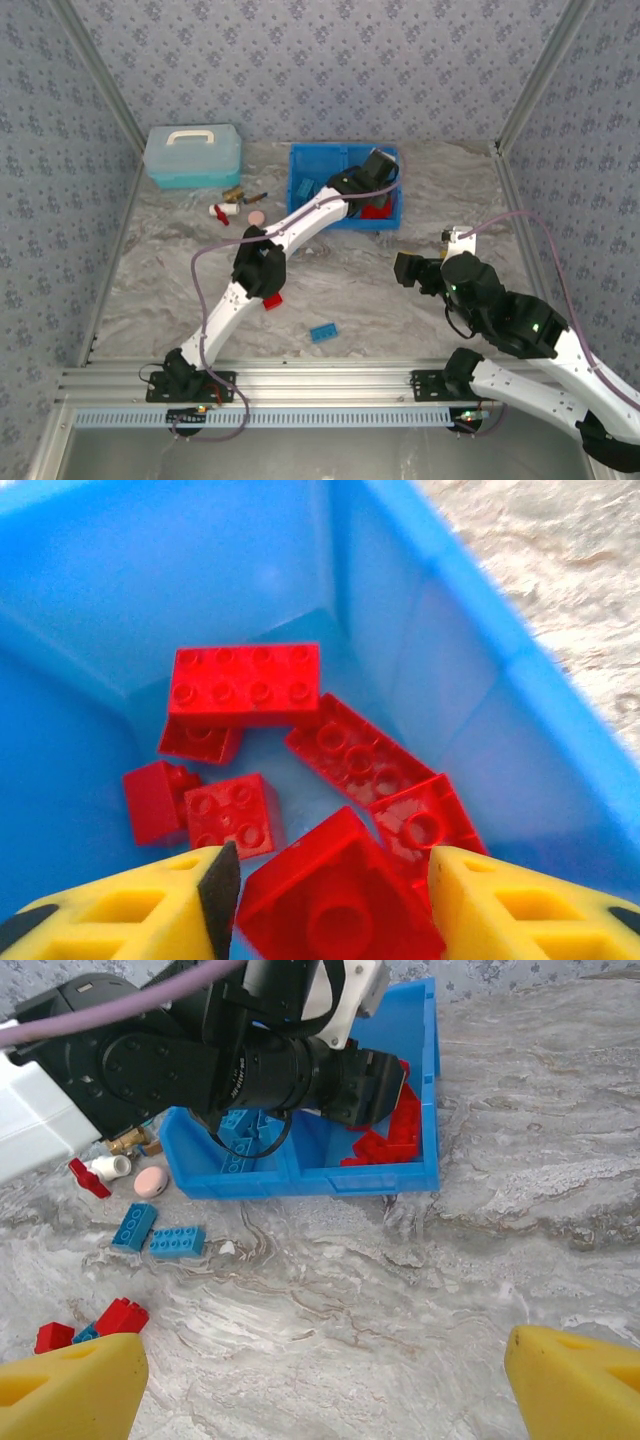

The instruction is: Sort the legos into containers by color

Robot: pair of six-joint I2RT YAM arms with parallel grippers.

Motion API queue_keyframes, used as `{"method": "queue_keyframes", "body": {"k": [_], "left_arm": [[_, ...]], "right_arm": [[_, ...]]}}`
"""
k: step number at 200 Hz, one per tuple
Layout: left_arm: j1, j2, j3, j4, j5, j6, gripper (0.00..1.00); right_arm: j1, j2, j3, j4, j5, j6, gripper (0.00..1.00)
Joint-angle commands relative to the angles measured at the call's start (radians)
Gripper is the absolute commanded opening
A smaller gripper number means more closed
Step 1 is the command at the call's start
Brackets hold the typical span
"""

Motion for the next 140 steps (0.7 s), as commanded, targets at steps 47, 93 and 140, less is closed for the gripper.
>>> {"method": "queue_keyframes", "body": {"k": [47,93,140], "left_arm": [[-0.021,-0.308,-0.005,-0.061,0.083,-0.004,0.77],[-0.032,-0.819,-0.601,0.089,0.199,0.049,0.84],[-0.034,-1.307,-1.124,0.038,0.179,0.17,0.96]], "right_arm": [[0.008,0.029,0.001,0.004,-0.055,-0.002,0.96],[0.038,0.207,-0.041,0.081,-0.368,-0.353,0.96],[0.177,0.496,-0.089,0.134,-0.454,-0.85,0.98]]}}
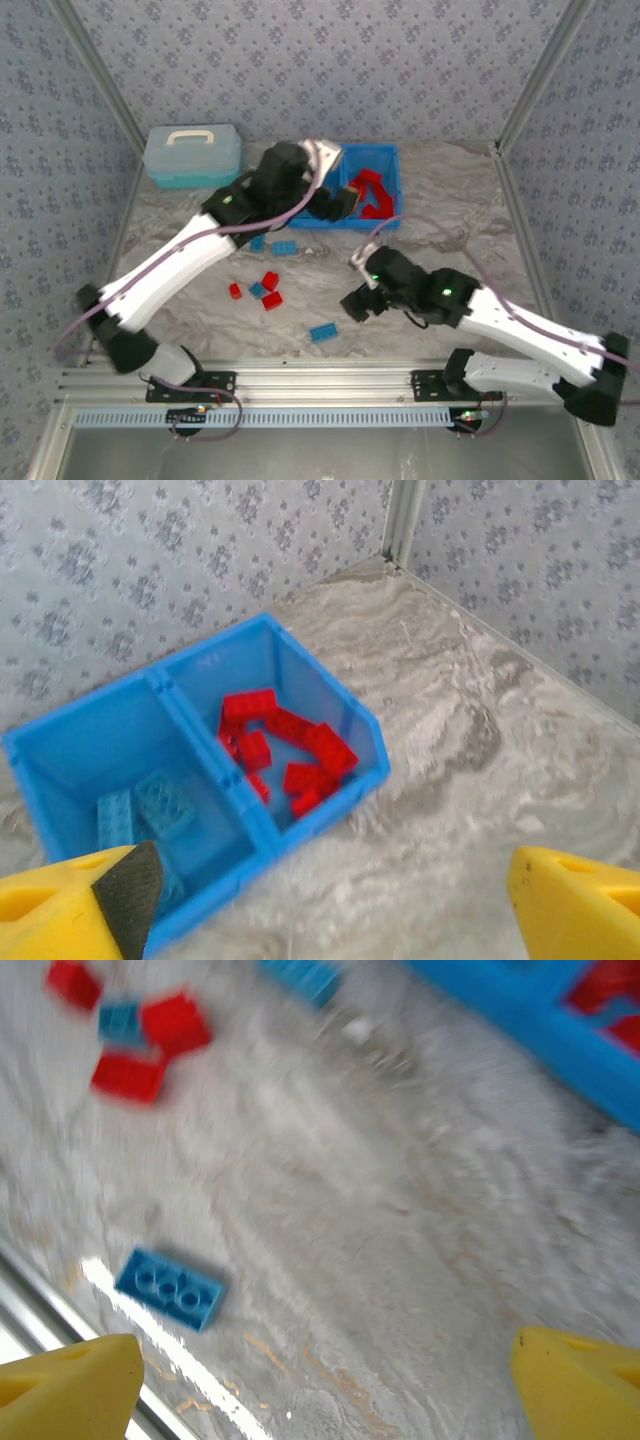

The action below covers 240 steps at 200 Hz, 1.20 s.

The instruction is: Sort the legos into containers by color

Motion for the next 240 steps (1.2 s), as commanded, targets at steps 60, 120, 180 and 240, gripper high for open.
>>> {"method": "queue_keyframes", "body": {"k": [60,120,180,240], "left_arm": [[-0.004,-0.541,-0.55,-0.257,-0.101,0.034,0.99],[-0.003,-0.714,-0.689,-0.273,-0.12,-0.031,0.99],[-0.003,-0.72,-0.715,-0.237,-0.132,-0.043,0.99],[-0.003,-0.748,-0.698,-0.209,-0.195,-0.105,0.99]], "right_arm": [[0.094,0.347,-0.072,0.215,-0.274,-0.757,1.0],[0.071,0.567,-0.015,0.271,-0.305,-0.812,0.9],[0.068,0.594,-0.025,0.279,-0.288,-0.773,0.24],[-0.008,0.145,-0.119,0.636,-0.234,-0.469,0.22]]}}
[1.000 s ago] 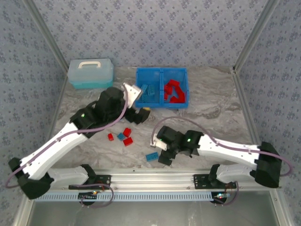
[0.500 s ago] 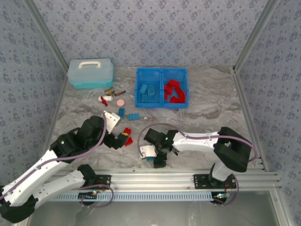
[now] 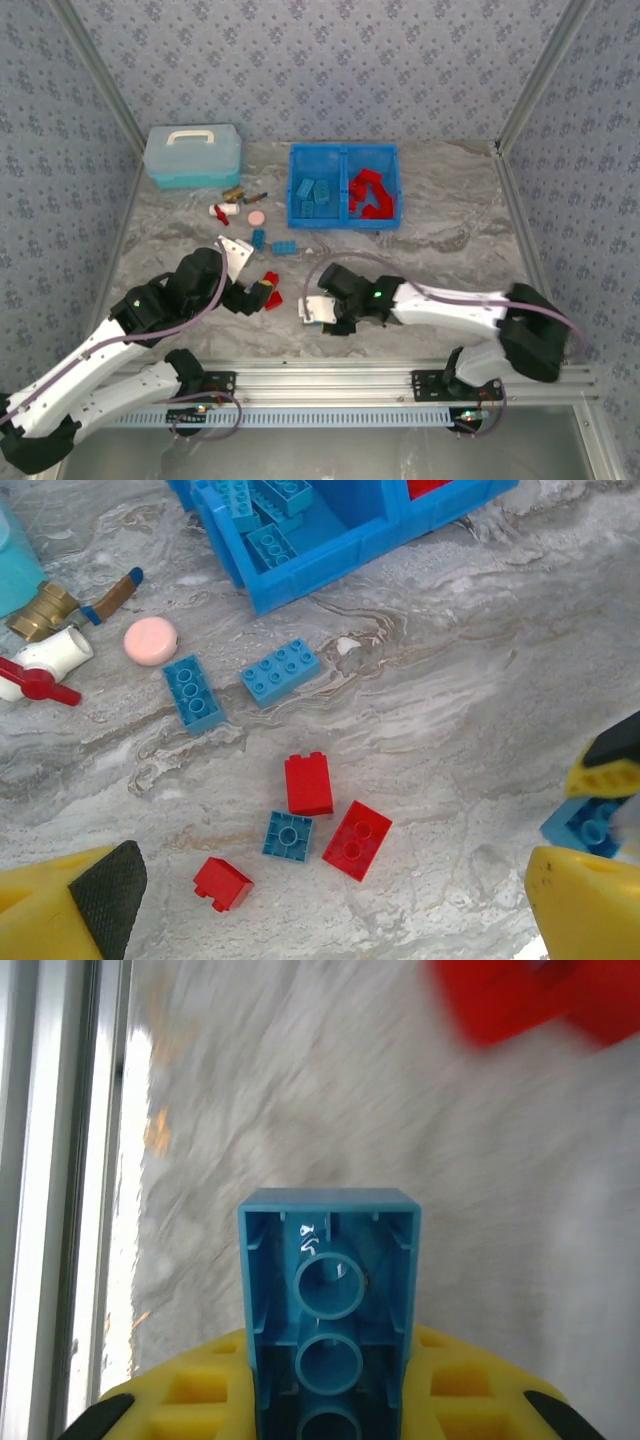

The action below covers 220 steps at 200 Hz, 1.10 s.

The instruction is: Sort the legos into containers by color

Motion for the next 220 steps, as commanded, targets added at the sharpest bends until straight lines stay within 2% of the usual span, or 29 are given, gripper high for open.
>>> {"method": "queue_keyframes", "body": {"k": [1,22,26,39,59,107,153,168,182,199,220], "left_arm": [[-0.002,-0.026,0.014,0.034,-0.05,-0.051,0.99],[-0.003,-0.041,0.011,0.046,-0.086,-0.096,0.99],[-0.003,-0.042,0.011,0.048,-0.091,-0.105,0.99],[-0.002,-0.043,0.007,0.048,-0.118,-0.141,0.99],[-0.001,-0.03,0.002,0.034,-0.16,-0.206,0.99],[0.002,0.031,0.015,0.003,-0.164,-0.341,0.99],[0.006,0.094,0.015,-0.005,-0.159,-0.416,0.99],[0.008,0.115,0.012,0.004,-0.154,-0.419,0.99],[0.008,0.134,0.004,0.013,-0.153,-0.422,0.99],[0.013,0.165,-0.003,0.022,-0.139,-0.428,0.99],[0.026,0.216,-0.004,0.036,-0.079,-0.409,0.99]], "right_arm": [[-0.05,-0.161,-0.003,0.251,0.052,0.223,0.22],[-0.115,-0.156,0.076,0.324,0.184,0.463,0.25],[-0.13,-0.139,0.112,0.313,0.25,0.526,0.24],[-0.185,-0.049,0.235,0.21,0.376,0.727,0.21],[-0.273,0.144,0.487,0.025,0.39,0.874,0.17],[-0.382,0.633,1.022,-0.261,0.409,1.038,0.22],[-0.426,1.005,1.431,-0.457,0.32,1.085,0.25],[-0.434,1.065,1.489,-0.476,0.296,1.104,0.29],[-0.442,1.089,1.506,-0.472,0.271,1.116,0.37],[-0.441,1.077,1.525,-0.482,0.245,1.107,0.51],[-0.438,1.018,1.523,-0.5,0.246,1.088,0.58]]}}
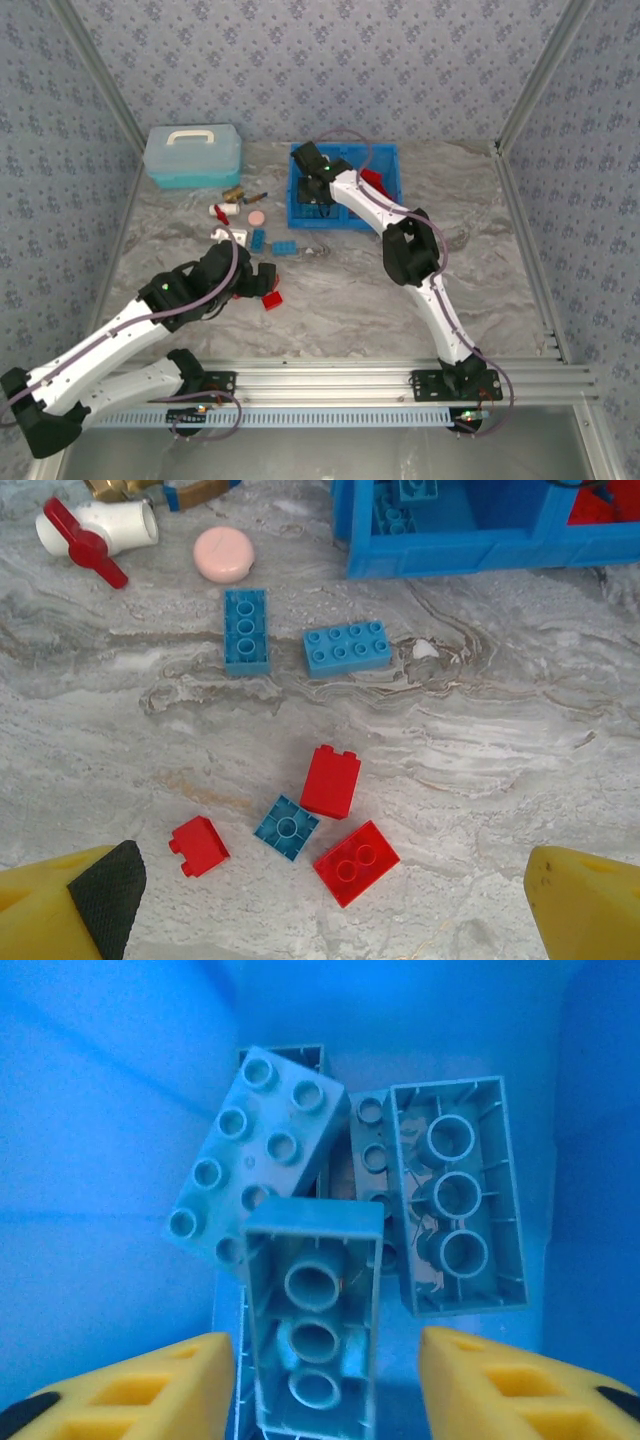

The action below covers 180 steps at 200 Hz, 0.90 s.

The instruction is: Sort the legos into containers by color

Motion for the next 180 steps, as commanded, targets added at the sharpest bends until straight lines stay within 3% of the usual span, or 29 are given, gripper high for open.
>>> {"method": "queue_keyframes", "body": {"k": [1,42,69,102,123,160,180], "left_arm": [[0.017,0.047,-0.003,0.017,0.058,0.001,0.99],[0.07,0.251,0.048,0.008,0.157,0.084,0.95],[0.109,0.408,0.098,0.032,0.155,0.144,0.9],[0.16,0.563,0.127,0.091,0.205,0.19,0.77],[0.174,0.64,0.131,0.132,0.221,0.197,0.7],[0.179,0.727,0.122,0.177,0.229,0.198,0.68],[0.179,0.765,0.114,0.199,0.239,0.191,0.6]], "right_arm": [[0.0,-0.086,0.055,-0.047,-0.026,-0.002,0.58],[0.016,-0.34,-0.084,-0.022,-0.043,-0.036,0.61],[0.08,-0.655,-0.423,0.124,-0.011,-0.092,0.64],[0.171,-1.035,-0.819,0.27,0.06,-0.121,0.82],[0.2,-1.213,-0.991,0.266,0.1,-0.076,0.87],[0.227,-1.413,-1.186,0.234,0.159,-0.007,0.9],[0.231,-1.446,-1.204,0.209,0.175,0.005,0.9]]}}
